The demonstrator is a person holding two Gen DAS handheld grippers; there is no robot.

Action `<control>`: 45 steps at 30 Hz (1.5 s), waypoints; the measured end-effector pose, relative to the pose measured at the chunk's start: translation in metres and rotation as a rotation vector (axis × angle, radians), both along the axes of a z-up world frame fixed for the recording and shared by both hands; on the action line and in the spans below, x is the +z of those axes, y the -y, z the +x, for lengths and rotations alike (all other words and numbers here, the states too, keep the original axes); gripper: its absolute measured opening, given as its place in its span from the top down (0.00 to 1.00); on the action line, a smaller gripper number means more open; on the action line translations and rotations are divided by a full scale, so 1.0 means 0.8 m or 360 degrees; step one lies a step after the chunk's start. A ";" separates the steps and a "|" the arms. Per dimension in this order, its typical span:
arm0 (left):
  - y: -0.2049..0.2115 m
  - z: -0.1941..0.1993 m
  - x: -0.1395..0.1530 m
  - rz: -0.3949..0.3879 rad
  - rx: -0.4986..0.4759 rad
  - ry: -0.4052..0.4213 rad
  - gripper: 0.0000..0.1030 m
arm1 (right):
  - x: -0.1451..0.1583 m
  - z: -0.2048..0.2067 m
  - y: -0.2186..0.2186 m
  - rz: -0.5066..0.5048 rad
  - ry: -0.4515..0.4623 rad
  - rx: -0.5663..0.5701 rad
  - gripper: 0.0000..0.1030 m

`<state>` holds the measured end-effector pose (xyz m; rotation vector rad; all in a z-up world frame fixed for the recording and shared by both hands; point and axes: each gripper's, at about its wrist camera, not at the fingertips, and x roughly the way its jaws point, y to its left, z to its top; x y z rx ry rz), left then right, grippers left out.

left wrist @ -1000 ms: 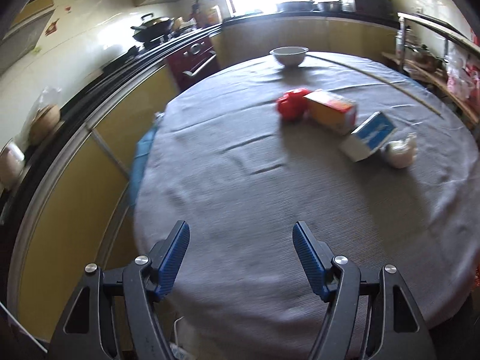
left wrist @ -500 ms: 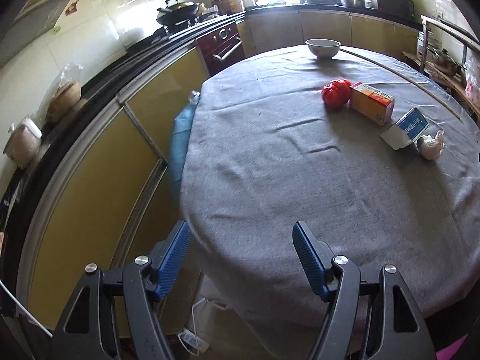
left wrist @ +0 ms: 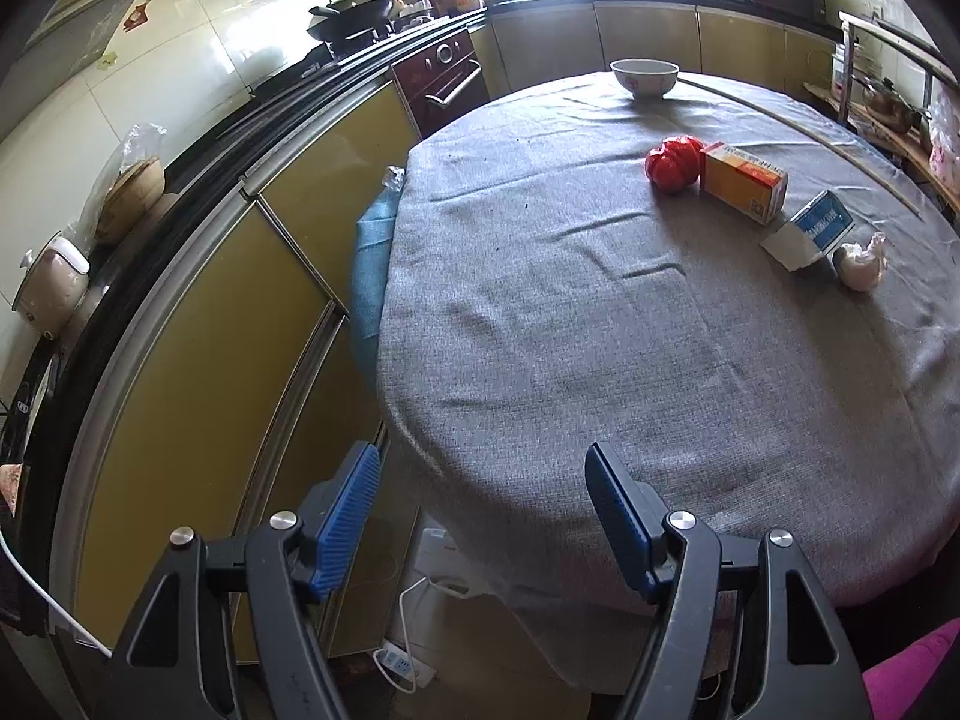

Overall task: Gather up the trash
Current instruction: 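Reach both open tools toward the remaining items on the table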

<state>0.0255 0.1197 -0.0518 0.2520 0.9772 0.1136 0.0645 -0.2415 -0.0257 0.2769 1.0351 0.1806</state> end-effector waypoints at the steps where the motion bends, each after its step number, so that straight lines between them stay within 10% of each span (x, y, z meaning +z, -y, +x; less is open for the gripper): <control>1: 0.001 0.000 0.000 0.0002 0.0005 -0.0010 0.30 | 0.001 0.000 0.006 0.0003 0.0006 -0.0012 0.44; 33: 0.153 -0.003 0.048 0.0236 -0.0211 -0.0027 0.30 | -0.035 -0.088 0.223 0.0368 0.0181 -0.0406 0.44; 45: 0.159 0.021 0.062 0.0119 -0.0265 0.0062 0.30 | -0.024 -0.068 0.200 0.0421 0.0181 -0.0352 0.43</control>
